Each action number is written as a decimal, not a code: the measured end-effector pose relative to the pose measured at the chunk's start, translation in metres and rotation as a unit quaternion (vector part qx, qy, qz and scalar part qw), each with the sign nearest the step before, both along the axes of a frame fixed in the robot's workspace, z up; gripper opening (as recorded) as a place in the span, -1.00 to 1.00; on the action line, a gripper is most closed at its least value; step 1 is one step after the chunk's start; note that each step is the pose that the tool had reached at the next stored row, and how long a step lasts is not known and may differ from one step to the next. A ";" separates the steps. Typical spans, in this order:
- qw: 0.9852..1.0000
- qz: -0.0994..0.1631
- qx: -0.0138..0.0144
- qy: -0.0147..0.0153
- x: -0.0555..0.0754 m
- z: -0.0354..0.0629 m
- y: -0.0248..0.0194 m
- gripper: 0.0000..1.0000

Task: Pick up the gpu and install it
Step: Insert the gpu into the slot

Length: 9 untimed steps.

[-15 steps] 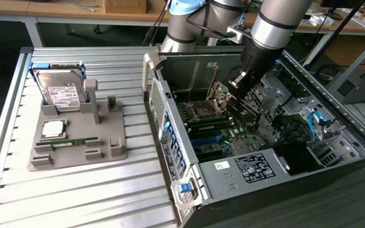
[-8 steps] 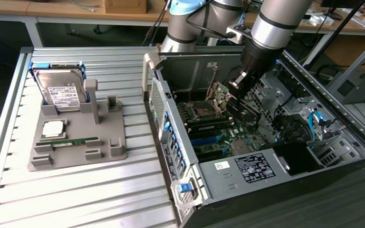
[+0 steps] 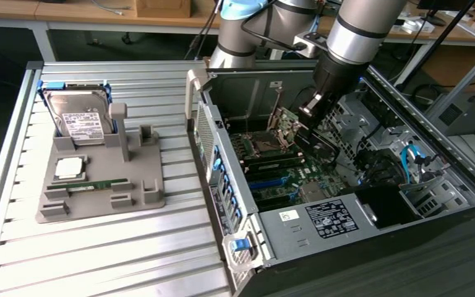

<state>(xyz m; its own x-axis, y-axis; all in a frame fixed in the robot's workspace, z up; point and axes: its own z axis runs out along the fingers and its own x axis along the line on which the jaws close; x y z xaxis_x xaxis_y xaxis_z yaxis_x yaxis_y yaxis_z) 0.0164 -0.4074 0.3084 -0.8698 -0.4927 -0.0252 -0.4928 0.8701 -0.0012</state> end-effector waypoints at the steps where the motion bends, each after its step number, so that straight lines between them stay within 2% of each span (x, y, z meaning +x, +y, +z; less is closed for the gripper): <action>1: 1.000 0.002 0.000 0.000 0.000 0.0000 0.0000 -0.47; 9: 1.000 0.020 0.000 0.000 0.000 0.0000 0.0000 -0.47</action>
